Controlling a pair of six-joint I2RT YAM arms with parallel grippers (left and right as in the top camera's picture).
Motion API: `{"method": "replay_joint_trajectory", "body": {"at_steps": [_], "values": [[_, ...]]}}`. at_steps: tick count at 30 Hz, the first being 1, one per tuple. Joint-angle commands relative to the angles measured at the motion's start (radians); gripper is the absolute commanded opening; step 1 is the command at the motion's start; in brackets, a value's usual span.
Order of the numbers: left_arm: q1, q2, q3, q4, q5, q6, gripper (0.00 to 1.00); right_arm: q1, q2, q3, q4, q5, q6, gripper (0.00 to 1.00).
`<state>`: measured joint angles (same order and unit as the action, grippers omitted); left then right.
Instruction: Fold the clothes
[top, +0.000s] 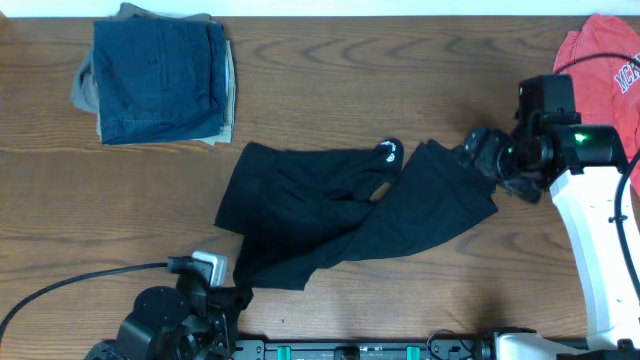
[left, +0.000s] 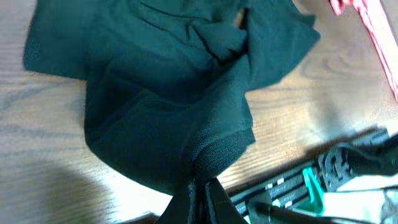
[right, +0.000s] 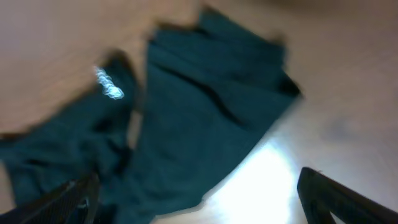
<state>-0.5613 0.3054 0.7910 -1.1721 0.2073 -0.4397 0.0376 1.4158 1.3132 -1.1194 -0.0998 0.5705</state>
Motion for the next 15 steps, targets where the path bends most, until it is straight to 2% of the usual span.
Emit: {"method": "replay_joint_trajectory", "body": {"at_steps": [1,5,9,15], "values": [[-0.001,-0.008,0.023,-0.002,-0.048,-0.116,0.06,0.041,0.007,0.002,0.060,-0.058,-0.049,0.94],[-0.001,-0.008,0.023,-0.005,-0.060,-0.116,0.06,0.103,0.078,0.002,0.140,-0.043,-0.048,0.90],[-0.001,-0.008,0.023,-0.006,-0.060,-0.116,0.06,0.150,0.189,0.002,0.185,0.068,-0.048,0.91],[-0.001,-0.008,0.023,-0.024,-0.060,-0.116,0.06,0.150,0.336,0.002,0.267,0.153,-0.053,0.88]]}}
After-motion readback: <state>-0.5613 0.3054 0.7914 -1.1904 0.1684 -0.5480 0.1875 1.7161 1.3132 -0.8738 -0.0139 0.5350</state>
